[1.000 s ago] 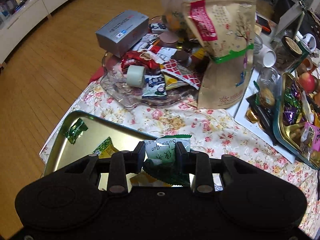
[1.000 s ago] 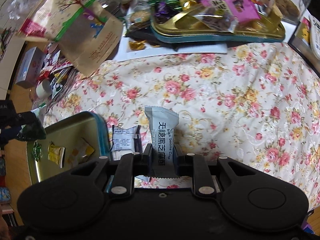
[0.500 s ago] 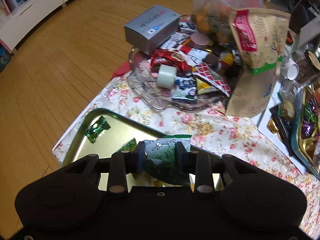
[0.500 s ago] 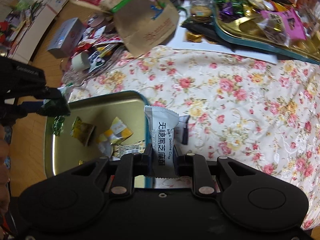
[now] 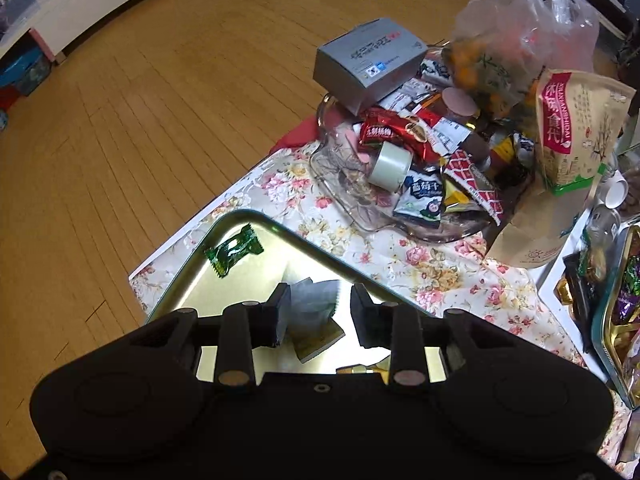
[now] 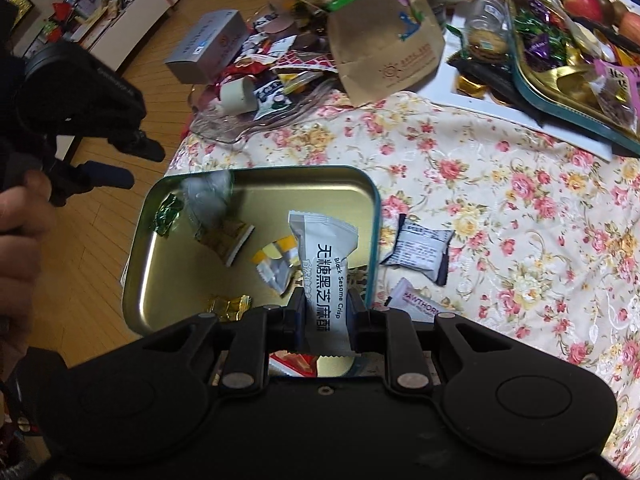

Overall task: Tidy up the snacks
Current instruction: 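Lower white sesame packet into the tin tray and open right tool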

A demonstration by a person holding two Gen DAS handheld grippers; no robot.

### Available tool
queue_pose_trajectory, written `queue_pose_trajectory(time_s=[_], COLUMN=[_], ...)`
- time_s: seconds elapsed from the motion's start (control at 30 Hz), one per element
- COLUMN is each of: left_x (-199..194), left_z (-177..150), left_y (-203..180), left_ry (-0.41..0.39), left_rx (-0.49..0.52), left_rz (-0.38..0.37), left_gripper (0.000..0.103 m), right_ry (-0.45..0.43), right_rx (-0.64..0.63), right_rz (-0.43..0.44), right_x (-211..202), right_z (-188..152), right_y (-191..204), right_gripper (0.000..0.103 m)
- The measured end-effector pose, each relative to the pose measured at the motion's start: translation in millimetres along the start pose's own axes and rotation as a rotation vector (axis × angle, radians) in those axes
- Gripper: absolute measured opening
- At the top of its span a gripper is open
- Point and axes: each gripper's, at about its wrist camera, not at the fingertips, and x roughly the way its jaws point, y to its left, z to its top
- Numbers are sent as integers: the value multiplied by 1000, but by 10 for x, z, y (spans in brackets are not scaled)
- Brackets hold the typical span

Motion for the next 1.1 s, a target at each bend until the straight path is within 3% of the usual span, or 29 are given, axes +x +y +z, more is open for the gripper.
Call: queue_pose_trajectory(time_s=[0.27, 0.3, 0.33, 0.37, 0.5, 1.1], left_x=[43, 49, 56, 63, 85, 136], left_z=[-29, -32, -38, -43, -75, -365], left_y=[-58, -73, -87, -101, -173, -669], left_ry=[33, 36, 40, 45, 60, 109], left_rx=[11, 14, 17, 21, 45, 222], left_rz=[-19, -21, -25, -29, -44, -85], left_gripper=[41, 41, 41, 41, 41, 41], right_ry=[-15, -24, -31, -32, -31, 62], right_rx=[-76, -78, -77, -74, -64, 210], right_rz=[28, 31, 41, 53, 68, -99], right_x=[-15, -26, -33, -42, -51, 105], right_z=[-87, -97, -115, -119, -109, 63], right_y=[220, 238, 265, 271, 257, -425], right_gripper=[26, 33, 47, 50, 50, 50])
